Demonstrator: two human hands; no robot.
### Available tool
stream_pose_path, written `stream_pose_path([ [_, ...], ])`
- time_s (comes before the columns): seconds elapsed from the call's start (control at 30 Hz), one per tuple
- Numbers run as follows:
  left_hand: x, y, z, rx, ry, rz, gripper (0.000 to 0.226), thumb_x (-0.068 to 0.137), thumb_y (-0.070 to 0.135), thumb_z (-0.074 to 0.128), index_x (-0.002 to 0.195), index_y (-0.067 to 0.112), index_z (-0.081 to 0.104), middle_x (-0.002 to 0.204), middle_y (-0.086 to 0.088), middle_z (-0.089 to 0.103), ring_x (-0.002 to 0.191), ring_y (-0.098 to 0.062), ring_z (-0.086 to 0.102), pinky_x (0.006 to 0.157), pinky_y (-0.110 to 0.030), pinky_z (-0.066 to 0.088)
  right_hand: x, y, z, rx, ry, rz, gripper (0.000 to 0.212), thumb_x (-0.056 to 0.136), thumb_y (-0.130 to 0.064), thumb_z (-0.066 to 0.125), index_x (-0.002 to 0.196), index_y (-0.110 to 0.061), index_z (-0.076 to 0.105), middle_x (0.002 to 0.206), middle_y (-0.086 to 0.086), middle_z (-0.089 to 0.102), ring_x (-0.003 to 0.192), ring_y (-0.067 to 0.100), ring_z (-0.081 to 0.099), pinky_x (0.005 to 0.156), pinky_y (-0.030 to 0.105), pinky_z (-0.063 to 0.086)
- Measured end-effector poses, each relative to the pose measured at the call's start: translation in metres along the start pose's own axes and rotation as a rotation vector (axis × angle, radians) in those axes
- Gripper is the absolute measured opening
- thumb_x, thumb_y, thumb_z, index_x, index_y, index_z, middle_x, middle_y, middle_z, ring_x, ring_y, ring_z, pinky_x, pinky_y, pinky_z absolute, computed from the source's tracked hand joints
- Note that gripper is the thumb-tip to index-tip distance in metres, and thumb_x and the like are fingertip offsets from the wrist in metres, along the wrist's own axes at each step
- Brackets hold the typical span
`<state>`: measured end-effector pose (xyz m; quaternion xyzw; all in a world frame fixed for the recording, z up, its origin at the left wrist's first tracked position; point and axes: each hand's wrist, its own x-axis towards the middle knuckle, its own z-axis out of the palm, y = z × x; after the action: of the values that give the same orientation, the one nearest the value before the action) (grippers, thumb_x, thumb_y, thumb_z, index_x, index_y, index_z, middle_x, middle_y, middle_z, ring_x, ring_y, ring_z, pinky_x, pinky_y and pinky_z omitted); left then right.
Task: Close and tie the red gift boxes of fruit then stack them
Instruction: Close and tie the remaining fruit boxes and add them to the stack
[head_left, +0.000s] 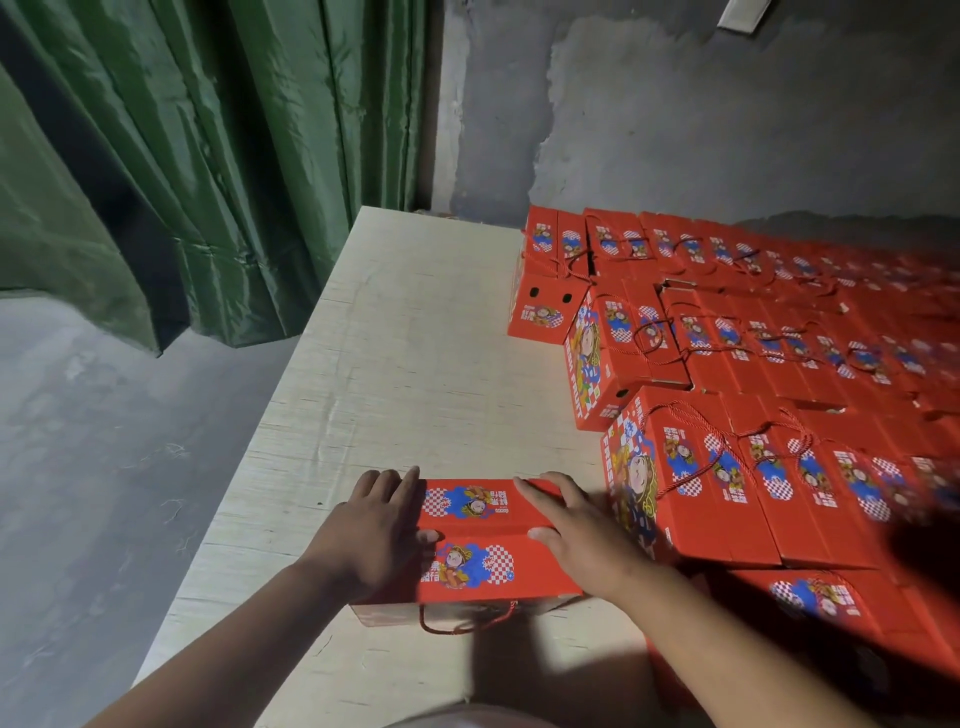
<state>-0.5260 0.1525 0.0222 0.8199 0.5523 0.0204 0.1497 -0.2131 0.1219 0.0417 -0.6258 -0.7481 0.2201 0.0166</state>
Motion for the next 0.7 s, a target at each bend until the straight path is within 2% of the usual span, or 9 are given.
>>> stream_pose_path([
  [0.17,-0.001,0.003,0.0,0.03,0.014,-0.016,0.093,0.089,0.081,0.028,0.161,0.022,0.02,0.14,0.005,0.045,0.132,-0.018,0.035,0.083,-0.037,0.052,0.0,0.0,0.002,-0.021,0.006,0.014,0.065,0.106,-0.046,0.046,0.157,-0.056,0.008,0.163,-0.012,0.011,0.137,0.02,0.036,0.109,0.03,0.039],
  [0.33,-0.003,0.01,0.001,0.064,0.023,-0.051,0.096,0.087,0.079,0.023,0.161,0.018,0.017,0.14,0.001,0.046,0.132,-0.021,0.037,0.088,-0.04,0.052,0.001,0.0,0.007,-0.054,0.021,0.019,0.066,0.105,-0.045,0.046,0.157,-0.054,0.006,0.162,-0.01,0.012,0.133,0.023,0.04,0.103,0.033,0.045],
  [0.5,-0.001,0.024,0.0,0.116,0.006,-0.154,0.111,0.079,0.093,0.015,0.159,0.016,0.02,0.139,-0.002,0.047,0.132,-0.024,0.038,0.09,-0.044,0.049,0.0,0.001,0.012,-0.067,0.031,0.01,0.067,0.105,-0.045,0.045,0.157,-0.054,0.003,0.162,-0.009,0.01,0.133,0.024,0.04,0.098,0.033,0.05],
  [0.63,0.001,0.032,0.001,0.139,0.017,-0.184,0.113,0.077,0.095,0.014,0.157,0.015,0.021,0.139,-0.003,0.047,0.131,-0.025,0.038,0.089,-0.044,0.05,-0.001,0.0,0.015,-0.047,0.044,-0.001,0.066,0.106,-0.045,0.043,0.157,-0.053,0.002,0.164,-0.009,0.004,0.144,0.025,0.035,0.106,0.035,0.046],
  [0.7,-0.001,0.031,0.001,0.123,0.019,-0.192,0.112,0.078,0.094,0.014,0.158,0.016,0.02,0.14,-0.003,0.045,0.133,-0.025,0.036,0.09,-0.045,0.049,-0.002,-0.002,0.017,-0.023,0.044,0.004,0.066,0.105,-0.053,0.041,0.157,-0.054,0.001,0.164,-0.01,0.002,0.147,0.023,0.031,0.108,0.036,0.044],
])
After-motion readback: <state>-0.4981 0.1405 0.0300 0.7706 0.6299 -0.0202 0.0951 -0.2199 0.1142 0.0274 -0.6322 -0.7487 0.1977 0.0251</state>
